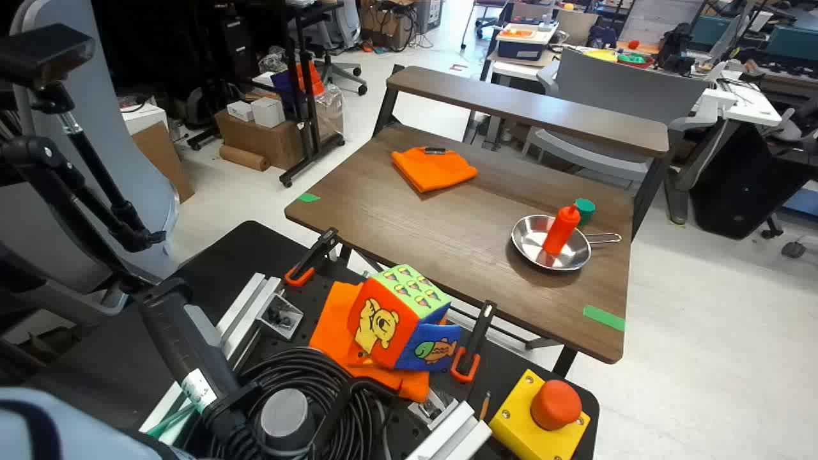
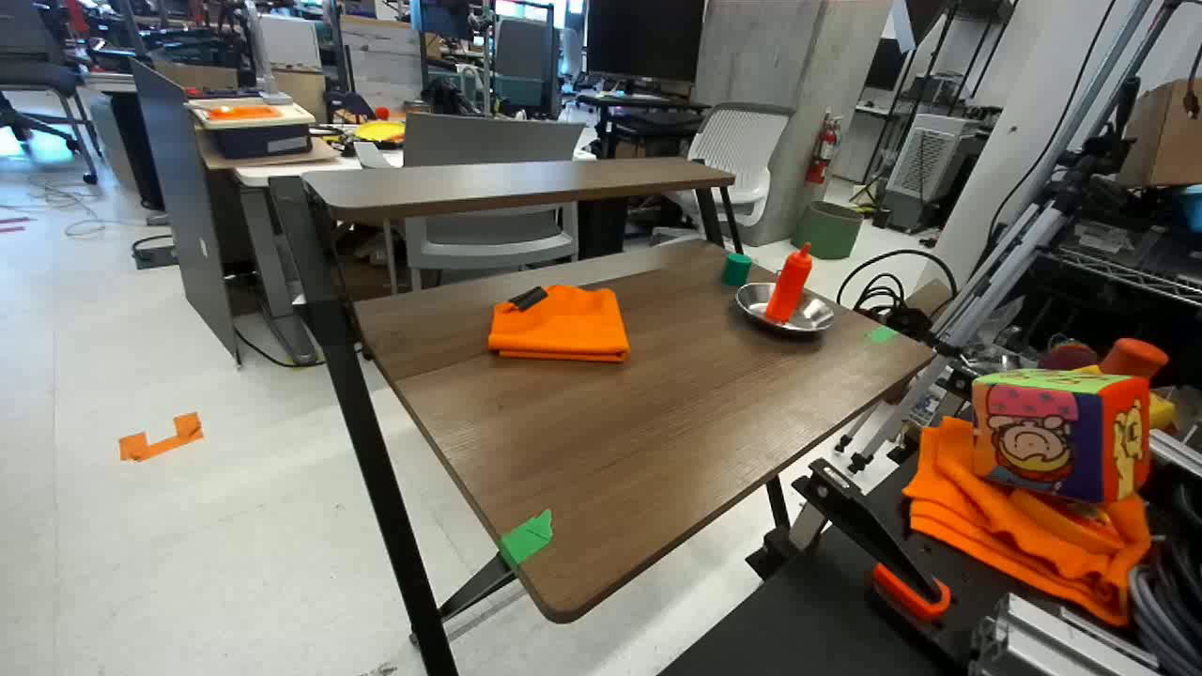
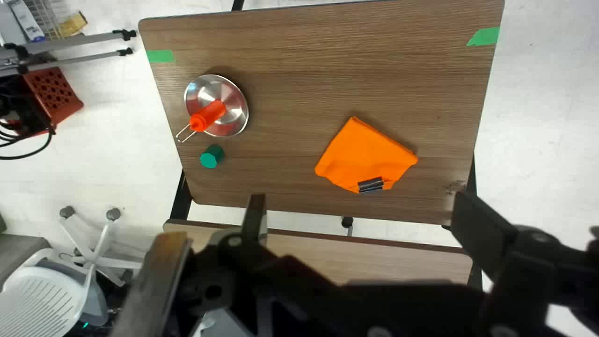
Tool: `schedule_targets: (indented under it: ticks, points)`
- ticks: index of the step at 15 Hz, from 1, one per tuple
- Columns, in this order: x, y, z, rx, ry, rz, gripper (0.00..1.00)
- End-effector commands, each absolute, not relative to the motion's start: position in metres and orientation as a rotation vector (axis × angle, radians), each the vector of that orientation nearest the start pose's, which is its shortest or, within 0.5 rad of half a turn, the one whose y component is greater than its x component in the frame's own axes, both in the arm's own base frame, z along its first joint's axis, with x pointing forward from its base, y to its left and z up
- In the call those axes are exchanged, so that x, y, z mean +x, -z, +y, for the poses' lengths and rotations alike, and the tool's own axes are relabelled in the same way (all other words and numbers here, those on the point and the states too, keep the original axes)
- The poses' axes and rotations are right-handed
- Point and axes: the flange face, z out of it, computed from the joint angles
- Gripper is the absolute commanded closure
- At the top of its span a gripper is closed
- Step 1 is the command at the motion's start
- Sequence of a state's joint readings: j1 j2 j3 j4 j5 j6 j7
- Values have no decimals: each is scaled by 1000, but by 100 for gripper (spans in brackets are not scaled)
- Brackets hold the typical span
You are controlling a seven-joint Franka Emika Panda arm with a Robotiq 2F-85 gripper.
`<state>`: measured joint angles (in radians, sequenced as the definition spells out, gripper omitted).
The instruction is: Slide the orange towel forward
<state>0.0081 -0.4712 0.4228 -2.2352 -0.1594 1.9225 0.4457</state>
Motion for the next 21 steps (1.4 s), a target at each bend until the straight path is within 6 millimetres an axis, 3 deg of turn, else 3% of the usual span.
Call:
schedule_targets:
  ticks: [1, 13, 17, 21]
  points:
    - [391, -552, 193, -3378, 419, -2, 0]
    - [397, -550, 190, -3378, 418, 3, 0]
    - [419, -537, 174, -3368, 392, 29, 0]
    - [453, -512, 152, -3337, 402, 71, 0]
